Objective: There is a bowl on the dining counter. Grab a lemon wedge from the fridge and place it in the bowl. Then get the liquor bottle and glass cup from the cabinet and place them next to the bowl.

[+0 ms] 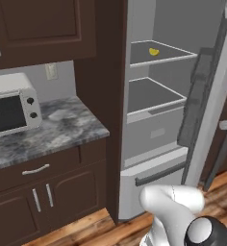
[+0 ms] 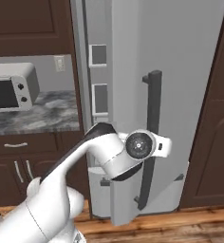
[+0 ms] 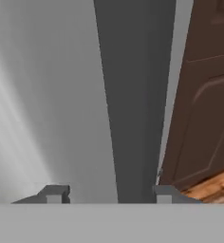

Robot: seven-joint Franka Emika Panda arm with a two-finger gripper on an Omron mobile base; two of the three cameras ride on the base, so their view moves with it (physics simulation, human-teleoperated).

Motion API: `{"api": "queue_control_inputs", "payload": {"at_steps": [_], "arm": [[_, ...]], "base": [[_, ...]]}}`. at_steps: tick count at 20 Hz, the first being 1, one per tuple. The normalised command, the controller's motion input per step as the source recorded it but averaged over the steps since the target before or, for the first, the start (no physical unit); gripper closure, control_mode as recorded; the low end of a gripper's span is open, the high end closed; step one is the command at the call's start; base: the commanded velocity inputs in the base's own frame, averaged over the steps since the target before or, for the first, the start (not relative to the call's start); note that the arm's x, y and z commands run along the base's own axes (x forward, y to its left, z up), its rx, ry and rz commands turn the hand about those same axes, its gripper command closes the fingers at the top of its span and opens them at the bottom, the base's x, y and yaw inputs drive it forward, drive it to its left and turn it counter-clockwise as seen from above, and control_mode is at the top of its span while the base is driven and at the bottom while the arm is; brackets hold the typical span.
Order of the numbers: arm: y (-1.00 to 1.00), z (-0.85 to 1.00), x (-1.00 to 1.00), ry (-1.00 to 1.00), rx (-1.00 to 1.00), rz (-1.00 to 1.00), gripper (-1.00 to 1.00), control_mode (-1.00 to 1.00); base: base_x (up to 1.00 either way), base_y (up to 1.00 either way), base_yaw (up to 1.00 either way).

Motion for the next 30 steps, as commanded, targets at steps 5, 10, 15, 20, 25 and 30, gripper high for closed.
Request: {"api": "queue_control_inputs", "payload": {"at_steps": [5, 10, 15, 20, 25, 30], "arm": [[0.44, 0.52, -1.0, 0.0, 0.0, 0.0, -1.0, -1.0], [0.95, 0.47, -0.86, 0.02, -0.01, 0.0, -1.0, -1.0], [0.99, 0.28, -0.17, 0.14, -0.04, 0.0, -1.0, -1.0], [0.39, 0.06, 0.65, 0.17, 0.0, 0.0, -1.0, -1.0], [-0.1, 0.0, 0.99, 0.01, -0.01, 0.0, -1.0, -1.0], [-0.23, 0.0, 1.0, 0.0, -0.04, 0.0, -1.0, -1.0]], "base": [[0.0, 0.0, 0.0], [0.0, 0.0, 0.0], [0.0, 0.0, 0.0], [0.0, 0.0, 0.0], [0.0, 0.0, 0.0], [0.0, 0.0, 0.0]]}}
